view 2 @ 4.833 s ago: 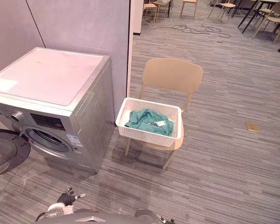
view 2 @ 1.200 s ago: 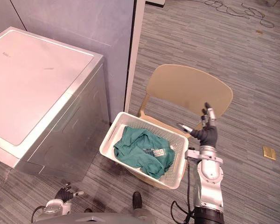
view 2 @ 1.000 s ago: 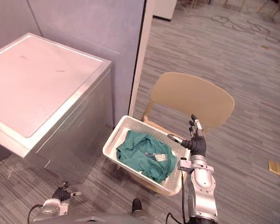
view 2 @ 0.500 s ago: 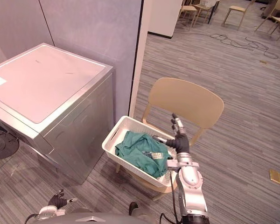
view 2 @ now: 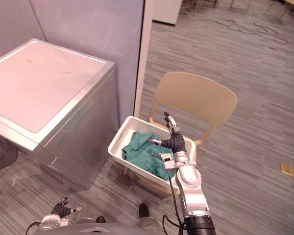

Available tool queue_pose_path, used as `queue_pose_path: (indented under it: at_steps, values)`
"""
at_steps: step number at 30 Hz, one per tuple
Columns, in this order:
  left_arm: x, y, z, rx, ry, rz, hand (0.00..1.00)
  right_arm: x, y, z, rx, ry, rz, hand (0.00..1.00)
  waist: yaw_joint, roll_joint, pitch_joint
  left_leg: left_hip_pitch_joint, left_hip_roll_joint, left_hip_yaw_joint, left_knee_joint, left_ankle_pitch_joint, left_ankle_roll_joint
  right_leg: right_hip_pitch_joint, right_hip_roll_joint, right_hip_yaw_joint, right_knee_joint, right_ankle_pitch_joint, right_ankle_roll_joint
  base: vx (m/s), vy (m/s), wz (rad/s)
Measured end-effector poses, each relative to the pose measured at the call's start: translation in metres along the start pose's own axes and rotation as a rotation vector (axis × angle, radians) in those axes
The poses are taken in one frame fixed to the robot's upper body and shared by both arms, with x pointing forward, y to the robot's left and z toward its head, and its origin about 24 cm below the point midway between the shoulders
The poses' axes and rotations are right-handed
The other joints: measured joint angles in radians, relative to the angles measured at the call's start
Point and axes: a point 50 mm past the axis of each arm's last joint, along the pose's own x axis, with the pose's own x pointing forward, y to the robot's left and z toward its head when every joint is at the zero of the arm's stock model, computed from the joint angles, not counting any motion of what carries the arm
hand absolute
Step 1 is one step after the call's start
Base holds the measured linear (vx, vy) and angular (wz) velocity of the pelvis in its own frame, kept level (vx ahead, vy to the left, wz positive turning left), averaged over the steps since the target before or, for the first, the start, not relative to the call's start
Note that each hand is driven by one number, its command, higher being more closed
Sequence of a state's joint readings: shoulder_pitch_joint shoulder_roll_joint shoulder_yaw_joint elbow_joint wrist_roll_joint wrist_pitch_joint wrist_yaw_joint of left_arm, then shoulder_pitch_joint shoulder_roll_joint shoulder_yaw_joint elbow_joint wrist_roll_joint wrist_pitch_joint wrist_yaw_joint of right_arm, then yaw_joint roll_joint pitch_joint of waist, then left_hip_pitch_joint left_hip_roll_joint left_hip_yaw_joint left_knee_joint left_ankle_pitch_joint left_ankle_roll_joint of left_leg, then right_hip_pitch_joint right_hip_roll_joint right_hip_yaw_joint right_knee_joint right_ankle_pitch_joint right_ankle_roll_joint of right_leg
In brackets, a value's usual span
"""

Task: Pick up the laundry basket with both hands and put the clothes into the washing machine.

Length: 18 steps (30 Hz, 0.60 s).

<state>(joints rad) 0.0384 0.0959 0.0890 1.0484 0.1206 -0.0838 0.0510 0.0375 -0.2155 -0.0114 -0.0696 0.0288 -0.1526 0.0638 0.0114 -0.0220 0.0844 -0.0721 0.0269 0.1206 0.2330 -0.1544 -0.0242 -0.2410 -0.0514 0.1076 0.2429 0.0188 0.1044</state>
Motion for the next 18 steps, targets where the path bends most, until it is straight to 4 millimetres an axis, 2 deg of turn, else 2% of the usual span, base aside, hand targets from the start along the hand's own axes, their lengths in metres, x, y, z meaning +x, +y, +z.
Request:
queue_pose_path:
  at_steps: [2,3,4,5,6,8,9,10,11,12,13,14,16,18]
  values:
    - [0.002,-0.005,0.008,0.023,-0.023,-0.021,0.0,0.001,0.005,0.0,-0.014,0.001,0.014,0.0,-0.014,0.0,0.009,0.003,0.011,-0.013,0.024,-0.012,0.011,-0.017,-0.004,-0.013,0.058,-0.003,0.001,-0.08,-0.022,-0.06]
    - [0.003,-0.006,0.014,0.028,-0.041,-0.023,0.0,0.001,0.01,0.0,-0.02,0.003,0.035,0.0,-0.022,0.003,0.017,0.008,0.022,-0.011,0.03,-0.019,0.015,-0.033,-0.036,-0.063,0.164,-0.073,-0.079,-0.1,-0.031,0.1]
    - [0.003,-0.006,0.015,0.028,-0.046,-0.021,0.0,0.002,0.012,0.0,-0.02,0.002,0.045,0.0,-0.02,-0.003,0.017,0.014,0.023,-0.011,0.03,-0.018,0.015,-0.042,-0.059,-0.098,0.224,-0.103,-0.097,-0.11,-0.062,0.11]
    - [0.003,-0.006,0.014,0.029,-0.043,-0.02,0.0,0.003,0.015,0.001,-0.024,-0.004,0.056,0.0,-0.016,-0.008,0.017,0.02,0.032,-0.013,0.031,-0.017,0.012,-0.038,-0.112,-0.159,0.287,-0.145,-0.105,-0.08,-0.082,0.02]
    - [0.004,-0.006,0.016,0.031,-0.046,-0.019,0.0,0.005,0.015,0.003,-0.027,-0.011,0.059,0.0,-0.009,-0.008,0.016,0.019,0.041,-0.013,0.034,-0.018,0.006,-0.034,-0.138,-0.181,0.3,-0.159,-0.111,-0.07,-0.107,-0.07]
    - [0.003,-0.001,0.01,0.045,-0.03,-0.009,0.0,0.014,0.016,0.009,-0.04,-0.041,0.062,0.0,0.008,-0.01,0.016,-0.006,0.081,-0.02,0.066,-0.025,-0.03,-0.003,-0.206,-0.202,0.276,-0.158,-0.099,-0.08,-0.179,-0.11]
    - [0.003,0.001,0.01,0.056,-0.03,-0.006,0.0,0.014,0.016,0.009,-0.042,-0.042,0.063,0.0,0.009,-0.016,0.013,-0.015,0.088,-0.026,0.076,-0.028,-0.043,0.012,-0.214,-0.197,0.254,-0.143,-0.087,-0.1,-0.328,0.03]
    - [0.003,0.008,0.009,0.067,-0.026,0.009,0.0,0.014,0.017,0.009,-0.045,-0.037,0.068,0.0,0.013,-0.038,0.006,-0.019,0.094,-0.038,0.086,-0.032,-0.071,0.063,-0.226,-0.179,0.18,-0.084,-0.039,-0.06,-0.369,0.02]
    - [0.003,0.014,0.007,0.075,-0.017,0.021,0.0,0.013,0.02,0.008,-0.044,-0.033,0.082,0.0,0.018,-0.061,-0.01,-0.014,0.107,-0.044,0.083,-0.033,-0.105,0.122,-0.214,-0.192,0.079,-0.13,0.081,-0.06,-0.446,-0.07]
    - [0.002,0.015,0.005,0.075,-0.008,0.024,0.0,0.013,0.021,0.008,-0.048,-0.034,0.089,0.0,0.022,-0.049,-0.012,-0.013,0.123,-0.045,0.081,-0.03,-0.117,0.147,-0.202,-0.206,0.029,-0.138,0.101,-0.02,-0.305,-0.11]
    - [0.001,0.007,-0.001,0.064,0.01,0.004,0.0,0.012,0.019,0.006,-0.061,-0.024,0.099,0.0,0.02,-0.013,-0.019,-0.012,0.152,-0.066,0.066,-0.018,-0.124,0.162,-0.164,-0.231,-0.006,-0.112,0.081,0.01,-0.277,-0.14]
    - [0.0,-0.004,-0.003,0.046,0.016,-0.018,0.0,0.009,0.016,0.002,-0.085,-0.001,0.116,0.0,0.017,0.011,-0.034,0.013,0.179,-0.076,-0.001,0.017,-0.139,0.172,-0.118,-0.231,-0.036,-0.093,0.067,0.03,-0.244,-0.11]
    - [-0.003,-0.012,-0.01,0.032,0.036,-0.039,0.0,0.009,0.014,0.002,-0.104,0.006,0.126,0.0,0.016,0.031,-0.046,0.056,0.197,-0.068,-0.072,0.055,-0.157,0.176,-0.096,-0.229,-0.038,-0.091,0.065,0.03,-0.192,-0.15]
    - [-0.003,-0.016,-0.01,0.023,0.036,-0.048,0.0,0.008,0.012,0.001,-0.122,0.01,0.138,0.0,0.014,0.03,-0.046,0.092,0.2,-0.065,-0.118,0.079,-0.162,0.19,-0.09,-0.228,-0.041,-0.09,0.063,-0.01,-0.081,-0.05]
